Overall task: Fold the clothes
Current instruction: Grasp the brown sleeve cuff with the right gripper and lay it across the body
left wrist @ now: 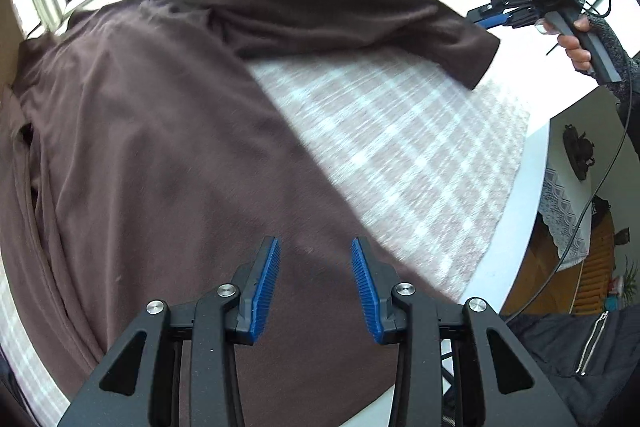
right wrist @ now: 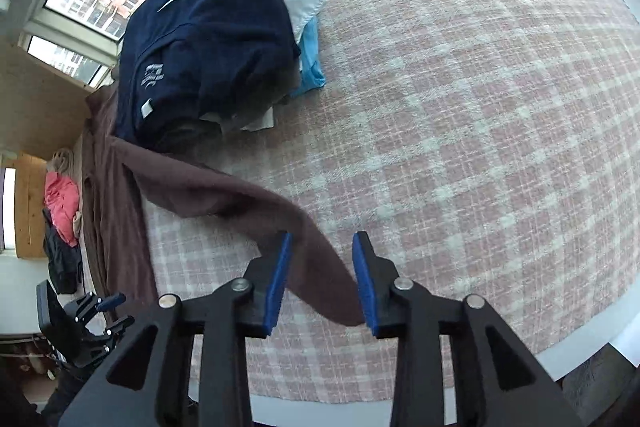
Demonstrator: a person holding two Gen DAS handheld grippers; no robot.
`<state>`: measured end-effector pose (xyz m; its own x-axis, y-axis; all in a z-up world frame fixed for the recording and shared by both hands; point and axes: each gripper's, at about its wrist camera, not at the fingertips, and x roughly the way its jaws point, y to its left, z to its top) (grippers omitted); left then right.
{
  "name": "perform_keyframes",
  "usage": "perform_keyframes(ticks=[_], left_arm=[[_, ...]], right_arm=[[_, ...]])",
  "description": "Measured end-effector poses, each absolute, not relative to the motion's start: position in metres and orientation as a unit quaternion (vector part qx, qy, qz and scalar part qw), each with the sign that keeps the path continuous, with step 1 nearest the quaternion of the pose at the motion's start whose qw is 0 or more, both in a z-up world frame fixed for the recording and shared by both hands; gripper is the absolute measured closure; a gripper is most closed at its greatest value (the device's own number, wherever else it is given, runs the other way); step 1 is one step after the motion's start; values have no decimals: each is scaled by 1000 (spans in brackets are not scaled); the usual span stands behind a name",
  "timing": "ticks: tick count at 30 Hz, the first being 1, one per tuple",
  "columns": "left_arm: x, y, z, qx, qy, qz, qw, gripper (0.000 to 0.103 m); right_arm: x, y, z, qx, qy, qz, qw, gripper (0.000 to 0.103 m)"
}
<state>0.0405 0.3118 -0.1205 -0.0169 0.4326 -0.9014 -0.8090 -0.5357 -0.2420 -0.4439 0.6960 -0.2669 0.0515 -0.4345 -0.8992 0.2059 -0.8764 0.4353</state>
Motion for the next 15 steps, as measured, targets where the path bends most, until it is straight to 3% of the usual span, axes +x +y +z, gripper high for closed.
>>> perform_keyframes(ticks=[5,8,10,11,12,15], left_arm=[[54,367,-111,-521,149,687,483,67],[75,418,-107,-498,139,692,504,67],[86,447,-105,-481,137,698,513,67],[92,460,-105,-472,137,701,516,67],[97,473,-104,-468,137,703,518,67],[106,492,-102,-471,114,708,514,67]], right_arm=[[-454,686,-278,688,-20,-683,244,65],[-459,684,-290,713,-46,-645,271,65],[-461,682,-298,730,-65,-616,289,73],[-458,678,-298,733,-73,-607,296,89],[-454,672,-296,735,-81,-602,302,98],[-440,655,-290,739,-105,-583,320,98]])
